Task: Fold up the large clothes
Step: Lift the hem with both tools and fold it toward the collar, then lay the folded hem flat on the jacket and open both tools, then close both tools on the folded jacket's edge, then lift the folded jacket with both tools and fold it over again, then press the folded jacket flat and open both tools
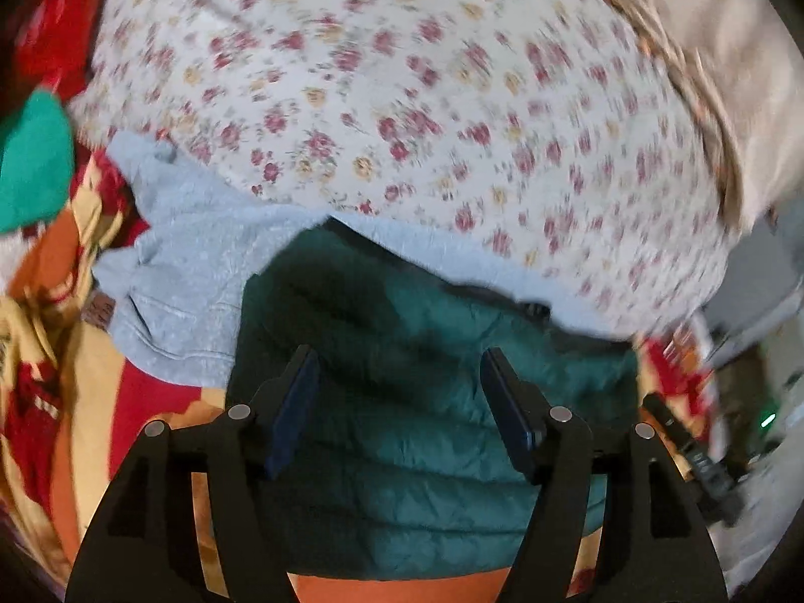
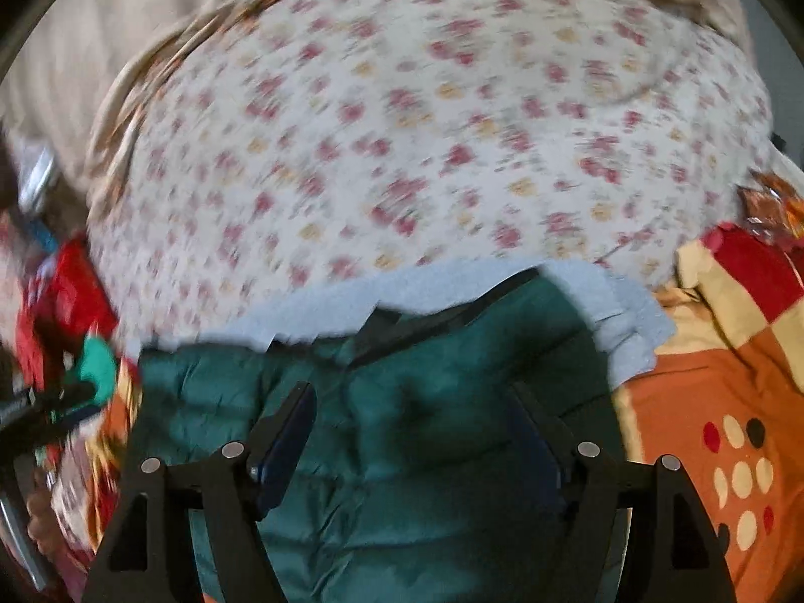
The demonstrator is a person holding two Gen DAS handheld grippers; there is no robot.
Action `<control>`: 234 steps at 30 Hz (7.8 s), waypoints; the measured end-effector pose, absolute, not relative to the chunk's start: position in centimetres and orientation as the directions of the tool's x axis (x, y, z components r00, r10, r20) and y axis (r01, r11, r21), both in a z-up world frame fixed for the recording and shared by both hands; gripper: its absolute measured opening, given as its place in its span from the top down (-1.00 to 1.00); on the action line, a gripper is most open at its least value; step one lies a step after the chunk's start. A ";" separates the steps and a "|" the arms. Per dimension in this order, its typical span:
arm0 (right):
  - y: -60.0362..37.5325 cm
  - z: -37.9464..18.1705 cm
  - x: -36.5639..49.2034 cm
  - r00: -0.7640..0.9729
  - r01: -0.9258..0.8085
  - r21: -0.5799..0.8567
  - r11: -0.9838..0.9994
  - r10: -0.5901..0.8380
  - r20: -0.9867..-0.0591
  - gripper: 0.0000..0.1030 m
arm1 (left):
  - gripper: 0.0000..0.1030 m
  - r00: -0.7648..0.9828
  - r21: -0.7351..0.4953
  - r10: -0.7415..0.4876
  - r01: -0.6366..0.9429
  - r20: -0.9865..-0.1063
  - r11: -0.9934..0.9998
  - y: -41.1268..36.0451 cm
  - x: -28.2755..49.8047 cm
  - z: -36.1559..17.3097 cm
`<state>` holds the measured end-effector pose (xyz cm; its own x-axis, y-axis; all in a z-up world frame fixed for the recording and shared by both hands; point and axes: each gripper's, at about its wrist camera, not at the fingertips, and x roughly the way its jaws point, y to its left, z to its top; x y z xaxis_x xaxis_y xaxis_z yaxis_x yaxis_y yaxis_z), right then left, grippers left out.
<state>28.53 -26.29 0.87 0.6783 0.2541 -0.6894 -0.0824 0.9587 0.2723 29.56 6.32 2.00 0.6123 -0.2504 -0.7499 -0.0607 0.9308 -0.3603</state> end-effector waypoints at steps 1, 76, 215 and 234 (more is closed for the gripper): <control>-25.1 0.2 28.3 0.673 -0.103 0.244 0.964 0.248 -0.697 -0.44 | -0.30 0.609 -0.312 -0.223 -0.042 -0.761 0.949 5.0 29.4 1.5; -33.7 -2.6 19.6 0.672 0.112 0.233 0.966 0.099 -0.734 -0.64 | -0.53 0.738 0.167 0.140 -0.037 -0.660 0.985 3.0 16.7 -0.9; -22.0 -7.7 15.7 0.684 0.022 0.175 0.984 0.113 -0.720 -0.26 | -0.13 0.579 -0.105 0.036 -0.207 -0.814 0.973 10.5 14.6 -8.5; -21.4 -7.3 10.2 0.654 0.027 0.229 0.973 0.157 -0.741 -0.25 | -0.13 0.694 -0.066 0.082 -0.184 -0.716 0.981 7.3 7.6 -3.0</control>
<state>10.23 -21.35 -7.34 0.6536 0.1565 -0.7405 0.0267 0.9730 0.2292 7.55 7.28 -2.96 0.6936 0.0823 -0.7156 -0.1840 0.9807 -0.0656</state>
